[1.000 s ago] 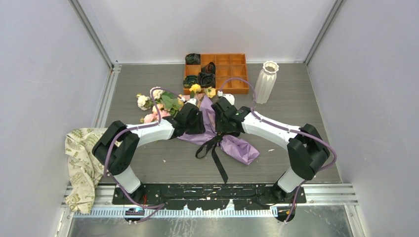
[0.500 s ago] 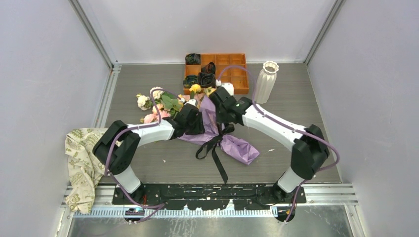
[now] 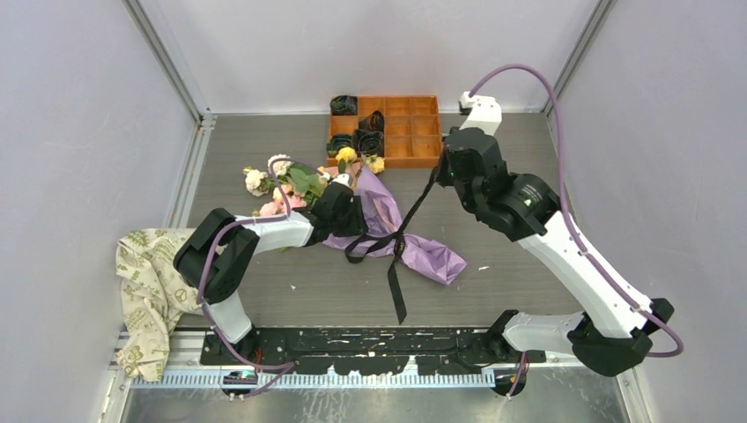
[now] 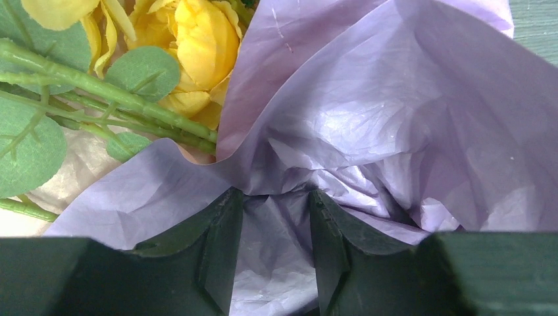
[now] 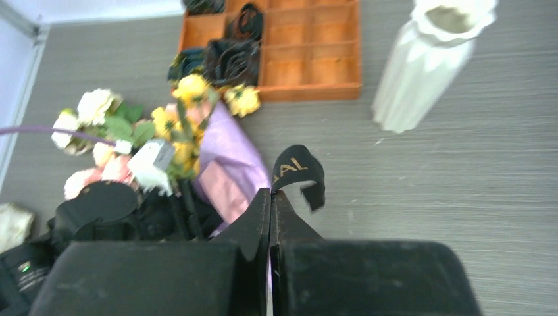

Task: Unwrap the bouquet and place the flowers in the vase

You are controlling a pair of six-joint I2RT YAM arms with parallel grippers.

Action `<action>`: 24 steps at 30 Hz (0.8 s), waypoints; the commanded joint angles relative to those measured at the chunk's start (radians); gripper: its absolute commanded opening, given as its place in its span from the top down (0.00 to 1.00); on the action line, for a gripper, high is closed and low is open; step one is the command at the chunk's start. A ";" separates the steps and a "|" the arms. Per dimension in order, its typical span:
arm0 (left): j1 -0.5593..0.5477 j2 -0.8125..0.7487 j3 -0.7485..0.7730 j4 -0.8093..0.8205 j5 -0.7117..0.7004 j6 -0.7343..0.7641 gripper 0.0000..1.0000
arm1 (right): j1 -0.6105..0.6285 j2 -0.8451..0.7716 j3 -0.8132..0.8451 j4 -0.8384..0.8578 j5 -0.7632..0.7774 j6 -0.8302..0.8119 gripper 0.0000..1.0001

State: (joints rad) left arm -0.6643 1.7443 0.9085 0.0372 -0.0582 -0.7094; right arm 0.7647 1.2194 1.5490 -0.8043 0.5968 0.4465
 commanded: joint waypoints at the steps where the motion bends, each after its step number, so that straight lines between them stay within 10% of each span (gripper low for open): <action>1: 0.009 0.050 -0.015 -0.043 0.002 -0.007 0.57 | 0.003 -0.038 0.034 -0.059 0.204 -0.045 0.98; 11: 0.007 -0.163 0.013 -0.199 -0.081 0.033 0.57 | -0.171 -0.026 -0.102 -0.114 0.256 0.021 0.86; 17: -0.051 -0.430 0.111 -0.424 -0.216 0.176 0.50 | -0.399 0.073 -0.121 -0.052 0.081 0.010 0.52; 24: -0.145 -0.595 0.091 -0.469 -0.120 0.186 0.44 | -0.404 0.026 -0.165 0.005 -0.049 0.050 0.38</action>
State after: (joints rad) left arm -0.7719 1.1885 1.0283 -0.3748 -0.2195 -0.5407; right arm 0.3527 1.3289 1.4086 -0.8810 0.6403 0.4633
